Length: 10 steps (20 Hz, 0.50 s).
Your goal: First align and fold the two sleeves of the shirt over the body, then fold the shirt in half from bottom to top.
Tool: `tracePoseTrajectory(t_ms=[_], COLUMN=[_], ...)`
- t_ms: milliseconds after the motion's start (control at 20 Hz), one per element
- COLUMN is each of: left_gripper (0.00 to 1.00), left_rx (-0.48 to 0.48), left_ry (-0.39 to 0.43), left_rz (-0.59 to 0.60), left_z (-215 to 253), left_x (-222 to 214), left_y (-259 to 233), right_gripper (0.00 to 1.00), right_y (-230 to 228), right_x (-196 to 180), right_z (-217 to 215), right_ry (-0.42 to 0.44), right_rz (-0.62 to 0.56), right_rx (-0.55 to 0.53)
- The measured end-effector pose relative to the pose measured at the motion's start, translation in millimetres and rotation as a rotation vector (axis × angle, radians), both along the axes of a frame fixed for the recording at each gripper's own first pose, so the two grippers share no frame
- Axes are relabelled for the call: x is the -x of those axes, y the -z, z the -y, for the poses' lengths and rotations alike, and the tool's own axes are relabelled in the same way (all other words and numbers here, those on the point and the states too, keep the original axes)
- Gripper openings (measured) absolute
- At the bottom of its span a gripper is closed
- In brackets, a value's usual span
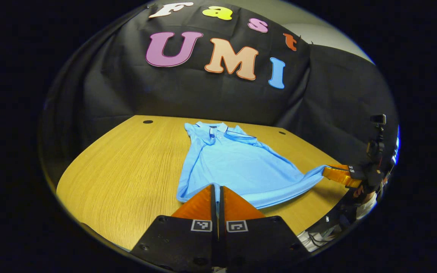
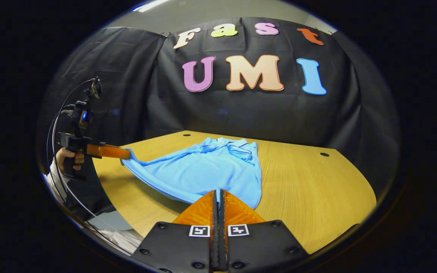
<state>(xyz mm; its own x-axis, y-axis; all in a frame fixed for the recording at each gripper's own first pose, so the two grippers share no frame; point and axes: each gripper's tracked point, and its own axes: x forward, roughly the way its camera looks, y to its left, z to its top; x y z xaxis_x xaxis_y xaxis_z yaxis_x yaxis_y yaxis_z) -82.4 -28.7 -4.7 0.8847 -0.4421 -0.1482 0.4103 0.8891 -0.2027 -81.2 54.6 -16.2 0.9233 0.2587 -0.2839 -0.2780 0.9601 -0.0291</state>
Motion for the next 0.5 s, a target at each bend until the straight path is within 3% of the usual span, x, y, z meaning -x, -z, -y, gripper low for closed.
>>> tracePoseTrajectory(t_ms=[500], left_gripper=[0.0], left_rx=[0.034], left_ry=[-0.015], left_rz=[0.086], left_z=[1], left_x=[-99], left_y=[-88], right_gripper=[0.02], right_y=[-66], right_x=[-120], right_z=[14], right_ry=[0.049], right_rz=[0.068], right_rx=[0.044])
